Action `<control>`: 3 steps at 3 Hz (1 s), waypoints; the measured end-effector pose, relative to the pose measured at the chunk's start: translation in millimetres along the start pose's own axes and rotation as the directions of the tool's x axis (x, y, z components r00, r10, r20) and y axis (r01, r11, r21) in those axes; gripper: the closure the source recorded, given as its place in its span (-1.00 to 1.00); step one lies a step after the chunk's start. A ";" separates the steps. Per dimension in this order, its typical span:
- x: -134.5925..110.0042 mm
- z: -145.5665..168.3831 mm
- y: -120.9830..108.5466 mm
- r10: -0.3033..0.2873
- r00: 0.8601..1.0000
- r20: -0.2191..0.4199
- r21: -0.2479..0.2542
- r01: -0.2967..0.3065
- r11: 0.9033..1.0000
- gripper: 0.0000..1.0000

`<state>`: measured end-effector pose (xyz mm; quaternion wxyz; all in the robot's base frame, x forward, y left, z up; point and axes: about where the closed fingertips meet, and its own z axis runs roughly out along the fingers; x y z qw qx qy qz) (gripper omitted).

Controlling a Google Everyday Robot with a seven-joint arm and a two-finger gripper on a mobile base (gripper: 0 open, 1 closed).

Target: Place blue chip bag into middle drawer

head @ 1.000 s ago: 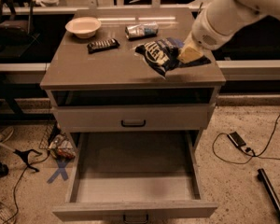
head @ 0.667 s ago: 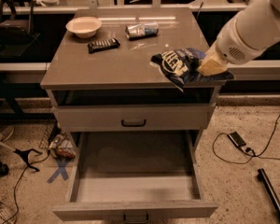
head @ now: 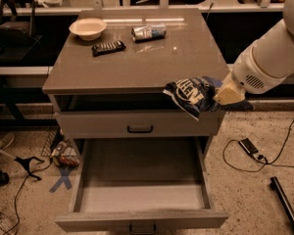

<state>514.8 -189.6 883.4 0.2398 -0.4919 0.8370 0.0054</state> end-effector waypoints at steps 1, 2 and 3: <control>14.1 24.1 12.9 0.026 1.000 0.004 -0.032 -0.026 0.999 1.00; 36.9 78.2 43.2 0.086 0.996 0.013 -0.098 -0.084 0.992 1.00; 55.2 152.6 88.5 0.128 0.992 0.006 -0.184 -0.124 0.975 1.00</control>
Offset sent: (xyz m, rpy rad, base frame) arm -0.0456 0.0294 -0.2241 0.1743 0.2073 -0.0707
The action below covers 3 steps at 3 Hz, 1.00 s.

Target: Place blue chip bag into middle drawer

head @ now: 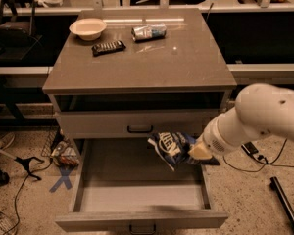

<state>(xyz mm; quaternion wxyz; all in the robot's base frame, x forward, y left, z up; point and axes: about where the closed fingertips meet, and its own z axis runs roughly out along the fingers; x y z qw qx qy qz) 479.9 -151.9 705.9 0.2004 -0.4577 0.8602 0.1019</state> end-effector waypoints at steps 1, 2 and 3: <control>9.8 69.1 28.5 0.021 1.000 -0.018 -0.056 -0.022 0.998 1.00; 12.4 143.8 44.1 0.069 0.997 -0.045 -0.100 -0.073 0.992 0.96; 8.6 196.9 48.9 0.128 0.990 -0.057 -0.153 -0.135 0.979 0.35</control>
Offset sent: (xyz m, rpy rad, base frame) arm -0.0006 0.0957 -0.1929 0.0397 0.1695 -0.0432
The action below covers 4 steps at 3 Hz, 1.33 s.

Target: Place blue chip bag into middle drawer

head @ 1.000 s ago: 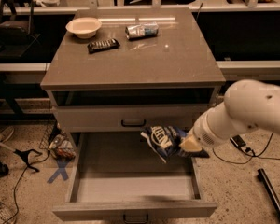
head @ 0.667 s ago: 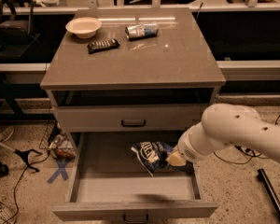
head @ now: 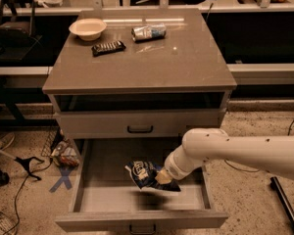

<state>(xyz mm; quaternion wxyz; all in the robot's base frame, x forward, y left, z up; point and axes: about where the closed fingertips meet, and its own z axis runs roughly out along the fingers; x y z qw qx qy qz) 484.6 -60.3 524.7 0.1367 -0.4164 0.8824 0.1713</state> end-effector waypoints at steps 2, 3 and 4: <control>-8.9 35.4 -1.7 0.043 0.998 0.034 -0.075 -0.041 0.996 -0.57; -7.0 43.9 0.7 0.051 0.998 0.037 -0.107 -0.047 0.993 -0.99; 9.5 35.1 -13.9 0.086 0.995 0.056 -0.125 -0.078 0.989 -1.00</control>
Offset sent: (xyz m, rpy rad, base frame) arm 0.0158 0.0264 -0.0390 0.1197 0.0642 -0.0268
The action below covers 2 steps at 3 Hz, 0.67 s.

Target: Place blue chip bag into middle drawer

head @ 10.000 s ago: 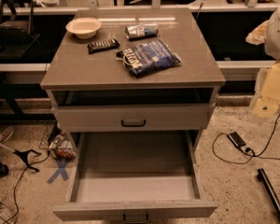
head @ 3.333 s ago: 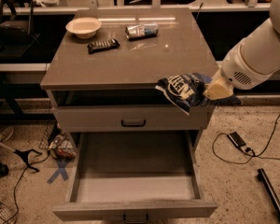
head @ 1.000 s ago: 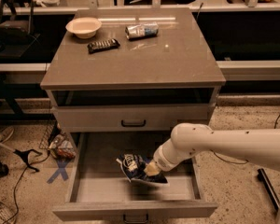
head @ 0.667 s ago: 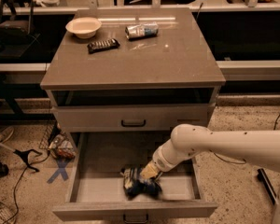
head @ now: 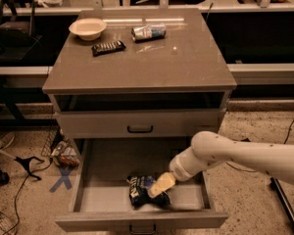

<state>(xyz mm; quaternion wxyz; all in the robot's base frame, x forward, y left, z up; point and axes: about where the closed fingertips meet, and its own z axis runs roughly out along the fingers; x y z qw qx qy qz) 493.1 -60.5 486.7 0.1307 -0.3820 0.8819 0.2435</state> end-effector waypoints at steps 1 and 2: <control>28.6 -40.0 -27.1 0.047 0.997 0.059 -0.015 -0.046 0.999 -1.00; 75.9 -102.5 -59.8 0.093 0.988 0.124 0.005 -0.095 0.995 -1.00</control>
Offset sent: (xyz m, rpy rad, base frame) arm -0.0240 -0.2433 0.0666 0.1256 -0.0720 -0.2278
